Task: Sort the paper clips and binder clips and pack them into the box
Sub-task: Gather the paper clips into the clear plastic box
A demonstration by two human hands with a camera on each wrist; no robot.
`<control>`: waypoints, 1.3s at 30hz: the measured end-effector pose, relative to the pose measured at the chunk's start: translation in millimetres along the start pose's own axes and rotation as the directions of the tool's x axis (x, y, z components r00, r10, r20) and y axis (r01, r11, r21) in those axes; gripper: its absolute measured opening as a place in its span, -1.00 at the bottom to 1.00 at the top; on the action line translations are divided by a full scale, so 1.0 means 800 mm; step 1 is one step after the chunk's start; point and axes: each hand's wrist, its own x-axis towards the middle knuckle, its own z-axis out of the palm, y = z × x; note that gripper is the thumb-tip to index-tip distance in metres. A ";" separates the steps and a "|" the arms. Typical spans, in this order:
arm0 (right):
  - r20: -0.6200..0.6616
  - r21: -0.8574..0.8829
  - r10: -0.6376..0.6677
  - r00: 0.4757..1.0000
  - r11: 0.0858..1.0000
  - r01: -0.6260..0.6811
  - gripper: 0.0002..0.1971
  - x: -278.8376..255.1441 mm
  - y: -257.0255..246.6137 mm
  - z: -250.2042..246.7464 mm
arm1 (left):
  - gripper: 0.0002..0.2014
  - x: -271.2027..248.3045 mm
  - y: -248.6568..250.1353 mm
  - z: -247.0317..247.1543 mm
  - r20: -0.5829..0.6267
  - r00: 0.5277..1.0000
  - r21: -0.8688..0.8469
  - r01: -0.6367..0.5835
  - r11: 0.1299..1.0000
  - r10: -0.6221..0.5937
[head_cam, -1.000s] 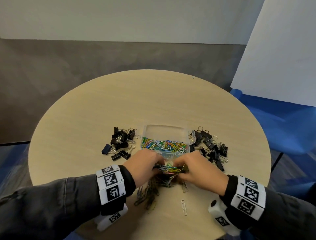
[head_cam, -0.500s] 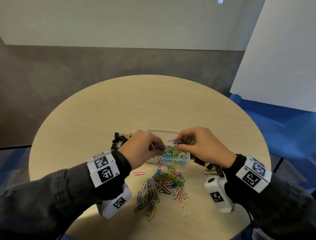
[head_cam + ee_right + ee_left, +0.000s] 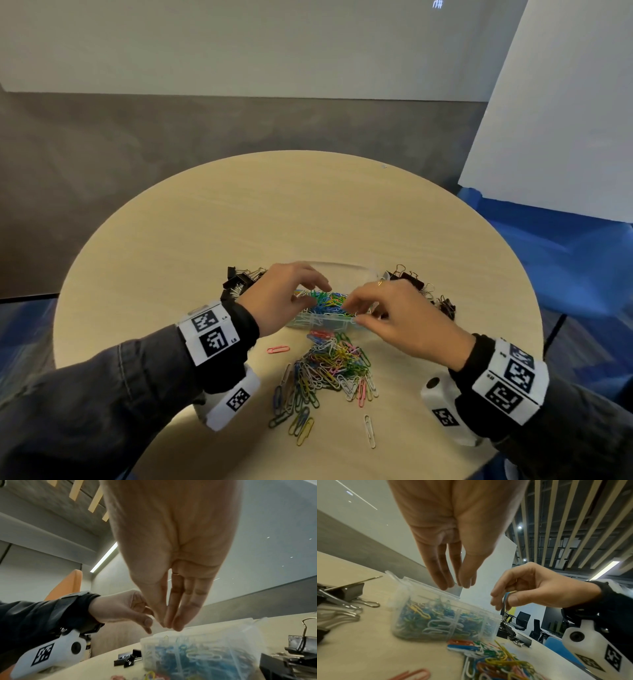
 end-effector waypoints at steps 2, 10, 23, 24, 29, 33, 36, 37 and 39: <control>0.098 0.008 -0.056 0.994 0.998 0.055 -0.78 -0.005 -0.004 0.011 | -0.75 -0.006 0.001 0.002 0.000 0.999 0.027 -0.039 0.999 0.039; 0.350 -0.179 -0.028 0.936 0.979 0.096 -0.22 -0.019 -0.002 0.046 | -0.82 -0.030 0.008 0.000 0.108 0.993 0.119 -0.067 0.991 0.054; 0.299 -0.185 -0.045 0.953 0.977 0.105 -0.68 -0.007 -0.016 0.046 | -0.04 -0.057 0.000 0.041 0.339 0.941 0.255 -0.097 0.962 0.005; 0.300 -0.171 -0.034 0.953 0.981 0.089 -0.72 -0.007 -0.015 0.044 | -0.08 -0.058 0.001 0.042 0.348 0.937 0.265 -0.106 0.958 0.008; 0.308 -0.042 0.021 0.951 0.999 -0.009 -0.84 -0.004 -0.011 0.016 | -0.42 -0.056 0.005 0.042 0.328 0.945 0.286 -0.090 0.954 -0.009; 0.207 0.058 0.044 0.977 0.997 -0.057 -0.85 0.011 -0.003 -0.015 | -0.57 -0.050 0.009 0.043 0.319 0.948 0.263 -0.079 0.961 -0.009; 0.002 0.073 0.064 0.998 0.995 -0.064 -0.86 0.023 0.007 -0.029 | -0.68 -0.046 0.014 0.043 0.322 0.947 0.275 -0.084 0.958 -0.010; -0.040 0.068 0.075 0.996 0.995 -0.072 -0.83 0.025 0.010 -0.030 | -0.71 -0.044 0.015 0.042 0.323 0.946 0.284 -0.087 0.955 -0.010; -0.067 0.075 0.094 0.993 0.993 -0.089 -0.78 0.025 0.012 -0.026 | -0.75 -0.042 0.014 0.041 0.332 0.943 0.297 -0.105 0.949 0.000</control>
